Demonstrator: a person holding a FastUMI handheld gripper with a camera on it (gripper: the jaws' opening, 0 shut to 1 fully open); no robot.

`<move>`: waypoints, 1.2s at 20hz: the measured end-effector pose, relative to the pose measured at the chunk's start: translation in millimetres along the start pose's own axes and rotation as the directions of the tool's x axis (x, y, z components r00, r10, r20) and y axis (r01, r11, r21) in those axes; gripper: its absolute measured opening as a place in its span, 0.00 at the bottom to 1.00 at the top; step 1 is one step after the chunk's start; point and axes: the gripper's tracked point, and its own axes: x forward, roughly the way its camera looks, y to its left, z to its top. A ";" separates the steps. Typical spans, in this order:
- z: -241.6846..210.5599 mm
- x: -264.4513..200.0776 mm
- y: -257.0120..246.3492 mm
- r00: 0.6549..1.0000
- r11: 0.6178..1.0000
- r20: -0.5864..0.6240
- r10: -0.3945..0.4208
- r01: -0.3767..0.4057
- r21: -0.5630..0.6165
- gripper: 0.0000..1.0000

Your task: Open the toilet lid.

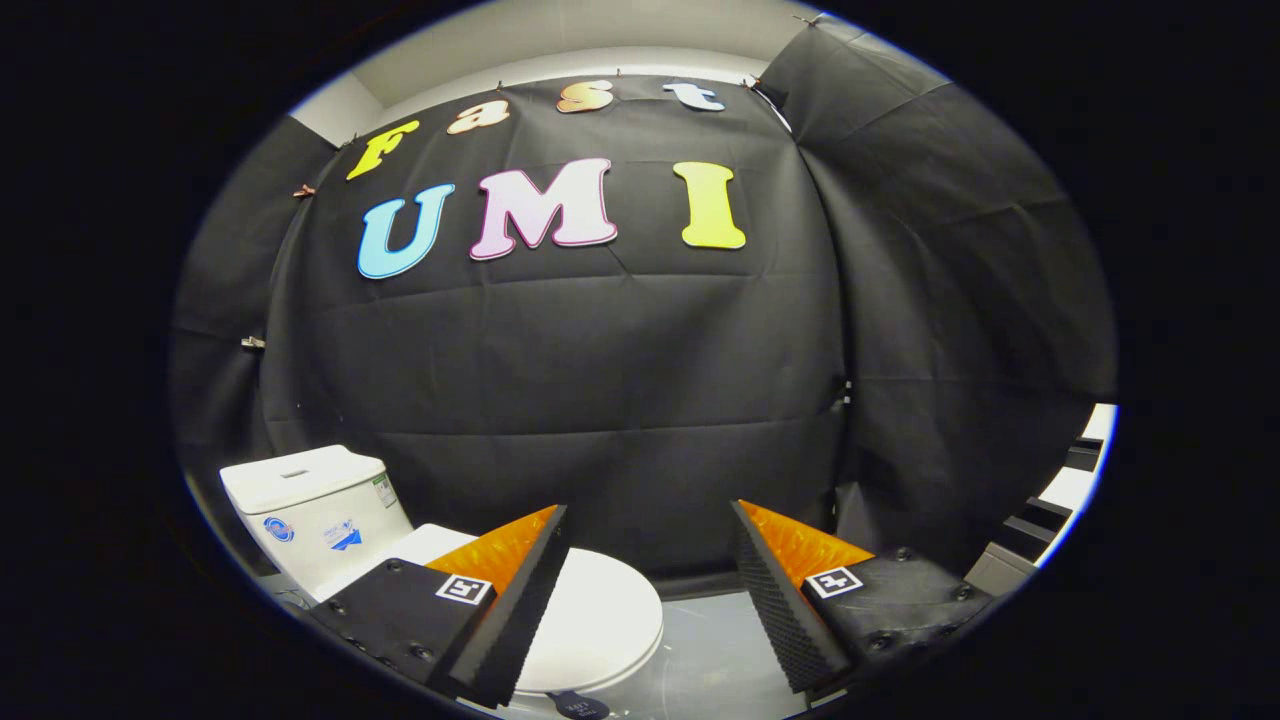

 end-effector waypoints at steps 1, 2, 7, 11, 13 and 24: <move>0.4 -0.8 -0.6 1.000 1.000 0.001 -0.002 0.002 0.000 0.98; -0.2 -1.4 -2.8 1.000 1.000 -0.001 -0.008 0.008 0.004 0.98; -1.1 -2.2 -6.8 1.000 1.000 -0.009 -0.020 0.020 0.008 0.98; 2.7 -0.5 -8.8 1.000 1.000 -0.011 -0.016 0.016 0.007 0.98; 3.2 -0.9 -9.2 1.000 1.000 -0.029 -0.012 0.013 0.018 0.98; -29.4 -11.1 -12.2 0.991 0.996 -0.131 0.011 0.001 0.093 0.98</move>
